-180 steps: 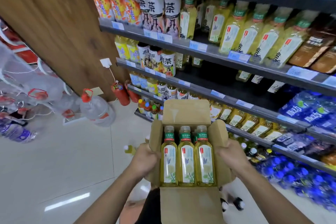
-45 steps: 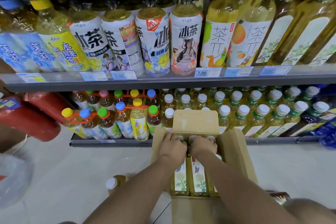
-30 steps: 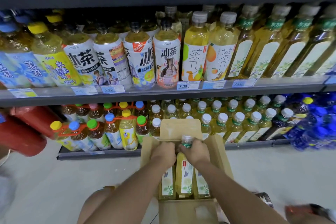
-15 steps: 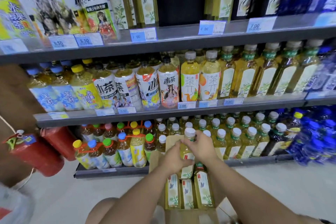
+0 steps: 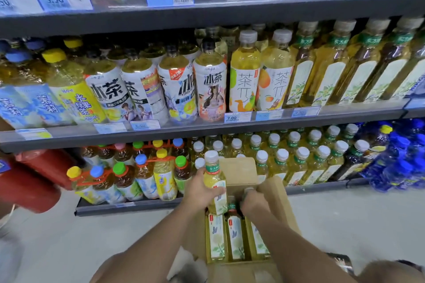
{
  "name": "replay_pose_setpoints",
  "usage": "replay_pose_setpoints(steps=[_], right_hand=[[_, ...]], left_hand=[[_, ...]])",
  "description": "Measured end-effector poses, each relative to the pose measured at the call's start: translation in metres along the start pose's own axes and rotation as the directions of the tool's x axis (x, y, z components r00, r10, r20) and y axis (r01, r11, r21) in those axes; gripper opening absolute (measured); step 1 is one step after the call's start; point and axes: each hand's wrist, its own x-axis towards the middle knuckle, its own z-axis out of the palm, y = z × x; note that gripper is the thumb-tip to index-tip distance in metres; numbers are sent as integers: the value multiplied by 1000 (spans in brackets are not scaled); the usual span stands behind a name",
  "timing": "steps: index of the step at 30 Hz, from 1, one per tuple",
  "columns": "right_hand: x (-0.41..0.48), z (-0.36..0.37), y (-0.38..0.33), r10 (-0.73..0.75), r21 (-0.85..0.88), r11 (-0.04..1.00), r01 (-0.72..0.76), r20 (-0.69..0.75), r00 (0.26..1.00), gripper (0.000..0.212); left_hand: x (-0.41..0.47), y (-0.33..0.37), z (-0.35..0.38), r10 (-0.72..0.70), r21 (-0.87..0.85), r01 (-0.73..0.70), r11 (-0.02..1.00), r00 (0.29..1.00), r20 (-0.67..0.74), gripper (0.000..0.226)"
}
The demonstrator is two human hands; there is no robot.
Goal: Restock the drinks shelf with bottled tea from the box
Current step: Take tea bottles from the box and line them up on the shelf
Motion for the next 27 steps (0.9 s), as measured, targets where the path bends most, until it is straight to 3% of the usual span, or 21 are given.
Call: replay_pose_setpoints(steps=[2, 5, 9, 12, 20, 24, 27], right_hand=[[12, 8, -8, 41, 24, 999, -41, -8, 999, 35], [17, 16, -16, 88, -112, 990, -86, 14, 996, 30], [18, 25, -19, 49, -164, 986, -38, 63, 997, 17], [11, 13, -15, 39, -104, 994, -33, 57, 998, 28], [-57, -61, -17, -305, 94, 942, 322, -162, 939, 34], [-111, -125, -37, -447, 157, 849, 504, -292, 845, 31], [-158, -184, -63, -570, 117, 744, 658, -403, 716, 30]], left_hand=[[9, -3, 0, -15, -40, 16, 999, 1000, 25, 75], [22, -8, -2, -25, -44, 27, 999, 999, 47, 72], [30, -7, -11, 6, -38, -2, 999, 996, 84, 62], [23, -3, -22, 39, -50, -35, 998, 995, 94, 65], [-38, 69, -62, 174, -54, -172, 984, 983, 50, 58], [-80, 118, -93, 285, -48, -285, 957, 958, 5, 59], [-112, 168, -126, 374, -39, -376, 926, 926, -39, 65]])
